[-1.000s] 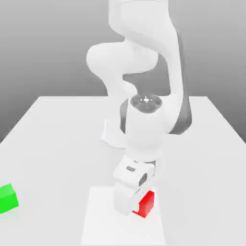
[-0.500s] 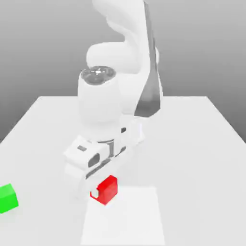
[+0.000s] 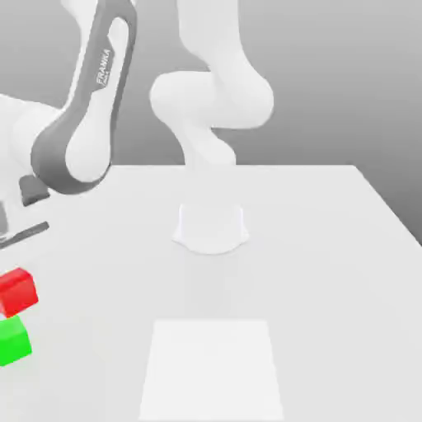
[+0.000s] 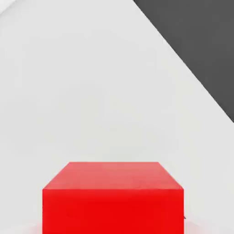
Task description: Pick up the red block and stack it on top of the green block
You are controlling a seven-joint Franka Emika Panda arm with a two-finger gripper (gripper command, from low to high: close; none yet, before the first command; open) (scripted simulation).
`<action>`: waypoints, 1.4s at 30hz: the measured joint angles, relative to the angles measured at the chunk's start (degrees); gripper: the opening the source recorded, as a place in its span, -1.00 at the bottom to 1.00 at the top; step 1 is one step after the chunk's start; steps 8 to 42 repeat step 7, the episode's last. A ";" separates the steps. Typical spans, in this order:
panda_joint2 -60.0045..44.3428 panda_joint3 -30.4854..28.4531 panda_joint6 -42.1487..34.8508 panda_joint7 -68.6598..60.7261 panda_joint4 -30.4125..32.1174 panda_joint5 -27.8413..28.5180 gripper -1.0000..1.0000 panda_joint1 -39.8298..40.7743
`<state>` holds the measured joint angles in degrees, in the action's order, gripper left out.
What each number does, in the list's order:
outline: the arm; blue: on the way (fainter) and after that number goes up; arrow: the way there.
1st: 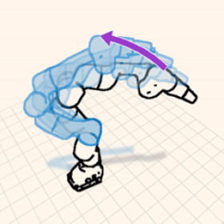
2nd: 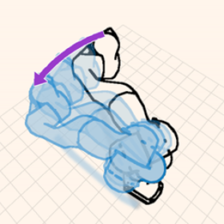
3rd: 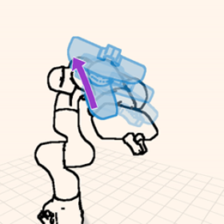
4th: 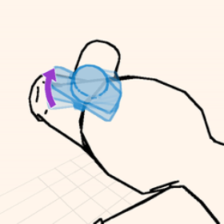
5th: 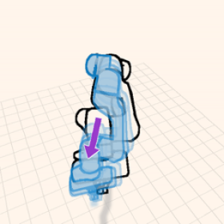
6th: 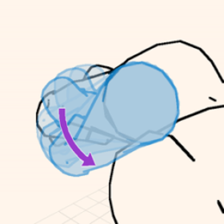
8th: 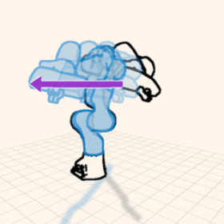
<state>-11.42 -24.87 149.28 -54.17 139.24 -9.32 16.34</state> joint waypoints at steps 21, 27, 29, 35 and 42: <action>-6.97 3.95 5.63 -4.86 -0.72 -6.12 1.00 3.46; -6.97 3.95 5.63 -4.86 -0.72 -6.12 1.00 3.46; -6.97 3.95 5.63 -4.86 -0.72 -6.12 1.00 3.46; -6.97 3.95 5.63 -4.86 -0.72 -6.12 1.00 3.46; -6.97 3.95 5.63 -4.86 -0.72 -6.12 1.00 3.46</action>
